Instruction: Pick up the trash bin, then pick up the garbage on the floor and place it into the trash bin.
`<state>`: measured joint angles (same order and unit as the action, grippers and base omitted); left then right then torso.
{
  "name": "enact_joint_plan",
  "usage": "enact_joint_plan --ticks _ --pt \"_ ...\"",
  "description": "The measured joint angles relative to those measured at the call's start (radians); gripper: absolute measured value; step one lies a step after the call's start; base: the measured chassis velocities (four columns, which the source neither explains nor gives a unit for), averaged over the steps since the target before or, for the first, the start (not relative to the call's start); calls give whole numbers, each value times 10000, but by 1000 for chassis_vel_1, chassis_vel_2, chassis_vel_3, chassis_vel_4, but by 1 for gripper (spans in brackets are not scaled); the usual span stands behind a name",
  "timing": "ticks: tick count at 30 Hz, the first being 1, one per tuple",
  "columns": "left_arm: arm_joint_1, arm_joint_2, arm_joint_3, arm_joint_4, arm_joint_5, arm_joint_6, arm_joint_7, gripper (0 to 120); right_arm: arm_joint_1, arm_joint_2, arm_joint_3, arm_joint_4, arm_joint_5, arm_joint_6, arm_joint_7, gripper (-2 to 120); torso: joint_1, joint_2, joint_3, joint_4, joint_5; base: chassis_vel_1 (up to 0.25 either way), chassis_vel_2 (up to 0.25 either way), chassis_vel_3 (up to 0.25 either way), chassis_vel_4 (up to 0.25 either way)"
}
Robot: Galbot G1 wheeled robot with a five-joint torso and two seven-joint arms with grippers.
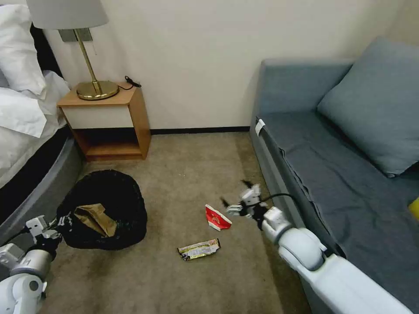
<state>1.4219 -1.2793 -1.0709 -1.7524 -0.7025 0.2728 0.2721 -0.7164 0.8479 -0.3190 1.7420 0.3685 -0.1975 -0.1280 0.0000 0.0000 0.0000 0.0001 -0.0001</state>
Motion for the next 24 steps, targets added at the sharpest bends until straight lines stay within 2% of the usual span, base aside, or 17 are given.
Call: enact_joint_plan --ticks 2,4,6,7,9,10,12,14,17,18,24 --pt "23 -9 -13 -41 7 -2 8 4 491 -23 -478 -281 121 -48 -343 100 0 0 1 1 1 0 0 0 0" --pt "150 -73 -23 -257 17 -12 15 4 1823 134 -2068 -1412 393 -95 -1141 100 0 0 0 1 -2 0 0 0 0" --pt "180 -98 5 -309 16 -12 17 4 2101 232 -2468 -1713 472 -100 -1297 100 0 0 0 1 4 0 0 0 0" --pt "223 -152 98 -418 28 -12 26 4 2906 472 -3339 -2436 729 -65 -1625 100 1 -1 4 -2 11 0 0 0 0" --pt "204 -222 225 -520 88 -12 37 4 4421 843 -4590 -3424 1184 126 -2225 100 0 0 0 0 -10 0 0 0 0" --pt "204 -222 225 -520 88 -12 37 4 4421 843 -4590 -3424 1184 126 -2225 100 0 0 0 0 -10 0 0 0 0" --pt "141 -218 279 -551 97 -12 33 4 5499 1129 -5538 -4220 1486 303 -3016 100 1 0 1 3 2 0 0 0 0" --pt "52 -127 314 -543 96 -11 28 4 6514 1513 -6663 -5212 1835 580 -4074 100 0 0 0 2 -5 0 0 0 0" --pt "31 -98 317 -526 92 -11 28 4 6660 1596 -6885 -5379 1900 636 -4249 100 1 -1 1 0 -1 0 0 0 0" --pt "-39 15 266 -413 41 -8 32 4 6889 1956 -7558 -5980 2029 809 -4797 100 0 0 1 -2 -3 0 0 0 0" --pt "-35 193 60 -241 -70 -5 106 4 6163 2482 -7579 -6414 2027 829 -4770 100 1 0 1 -2 1 0 0 0 0"
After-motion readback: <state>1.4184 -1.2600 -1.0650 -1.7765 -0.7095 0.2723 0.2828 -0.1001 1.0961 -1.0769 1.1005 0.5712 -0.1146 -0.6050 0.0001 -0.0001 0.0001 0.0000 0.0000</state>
